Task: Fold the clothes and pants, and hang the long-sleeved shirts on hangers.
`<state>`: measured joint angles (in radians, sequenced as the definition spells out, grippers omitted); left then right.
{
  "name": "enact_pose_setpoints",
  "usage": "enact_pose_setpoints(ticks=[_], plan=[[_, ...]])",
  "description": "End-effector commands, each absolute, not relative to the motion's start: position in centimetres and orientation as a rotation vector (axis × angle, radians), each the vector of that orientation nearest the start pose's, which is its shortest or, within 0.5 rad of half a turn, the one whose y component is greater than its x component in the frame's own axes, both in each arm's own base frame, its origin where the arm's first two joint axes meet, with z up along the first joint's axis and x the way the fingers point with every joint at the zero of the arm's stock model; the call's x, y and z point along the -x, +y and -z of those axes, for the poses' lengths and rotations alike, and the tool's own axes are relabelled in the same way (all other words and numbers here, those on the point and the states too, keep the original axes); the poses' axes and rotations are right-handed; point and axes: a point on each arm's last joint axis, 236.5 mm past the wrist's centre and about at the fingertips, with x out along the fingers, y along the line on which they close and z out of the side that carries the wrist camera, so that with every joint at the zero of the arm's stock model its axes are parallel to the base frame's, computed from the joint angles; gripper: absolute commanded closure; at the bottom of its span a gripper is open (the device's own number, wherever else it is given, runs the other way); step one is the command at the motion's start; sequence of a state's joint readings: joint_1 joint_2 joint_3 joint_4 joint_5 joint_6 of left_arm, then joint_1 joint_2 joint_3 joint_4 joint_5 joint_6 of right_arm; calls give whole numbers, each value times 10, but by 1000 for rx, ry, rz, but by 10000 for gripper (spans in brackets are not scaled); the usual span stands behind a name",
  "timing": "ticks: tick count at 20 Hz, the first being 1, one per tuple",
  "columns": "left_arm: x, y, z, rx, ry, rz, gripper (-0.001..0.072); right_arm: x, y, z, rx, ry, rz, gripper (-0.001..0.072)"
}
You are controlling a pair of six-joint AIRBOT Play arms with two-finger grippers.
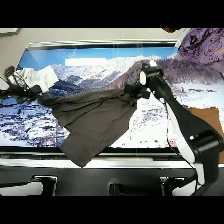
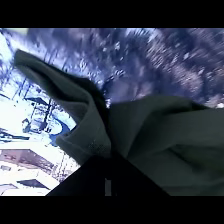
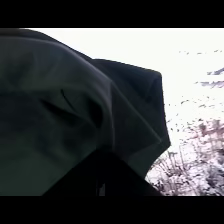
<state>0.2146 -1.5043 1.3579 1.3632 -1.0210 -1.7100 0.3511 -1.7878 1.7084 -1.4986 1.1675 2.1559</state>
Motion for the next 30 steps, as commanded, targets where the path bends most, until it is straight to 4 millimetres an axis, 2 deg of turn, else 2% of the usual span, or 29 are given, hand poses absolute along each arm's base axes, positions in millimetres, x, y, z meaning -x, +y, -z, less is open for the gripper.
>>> enact_pose_setpoints(ticks=[1,3,4,6,7,9,10,11,12,15,17,19,21,23,27,30], plan=[[-470,59,43,460,1190,-189,690,-476,218,58,-494,1402,0,685],[-476,63,38,459,1158,-193,681,-476,218,56,-495,1398,-2,685],[-476,65,34,460,1158,-193,598,-475,217,56,-492,1400,-3,685],[-468,76,16,468,1166,-204,166,-475,217,52,-485,1398,-11,686],[-459,86,4,460,1163,-207,84,-475,217,50,-472,1392,-25,686],[-438,113,-18,473,1132,-244,84,-475,217,41,-451,1376,-50,686],[-421,127,-23,520,1110,-276,84,-476,217,36,-448,1366,-58,686],[-402,129,-22,585,1103,-268,84,-476,217,32,-448,1357,-61,686],[-385,120,-17,677,1094,-229,84,-477,216,28,-444,1348,-63,686],[-354,68,0,975,1018,-67,84,-477,216,19,-425,1332,-86,686],[-332,33,27,1101,1073,-26,84,-475,216,17,-421,1334,-88,686],[-315,6,54,1153,1143,-17,85,-472,215,18,-417,1347,-86,686],[-308,-10,69,1163,1169,-25,85,-470,215,19,-407,1357,-89,686],[-307,-19,76,1153,1177,-25,85,-467,214,20,-402,1370,-86,686],[-315,-39,85,1180,1198,15,86,-466,214,20,-401,1374,-85,686],[-323,-50,90,1207,1195,35,123,-466,214,20,-401,1376,-85,686]])
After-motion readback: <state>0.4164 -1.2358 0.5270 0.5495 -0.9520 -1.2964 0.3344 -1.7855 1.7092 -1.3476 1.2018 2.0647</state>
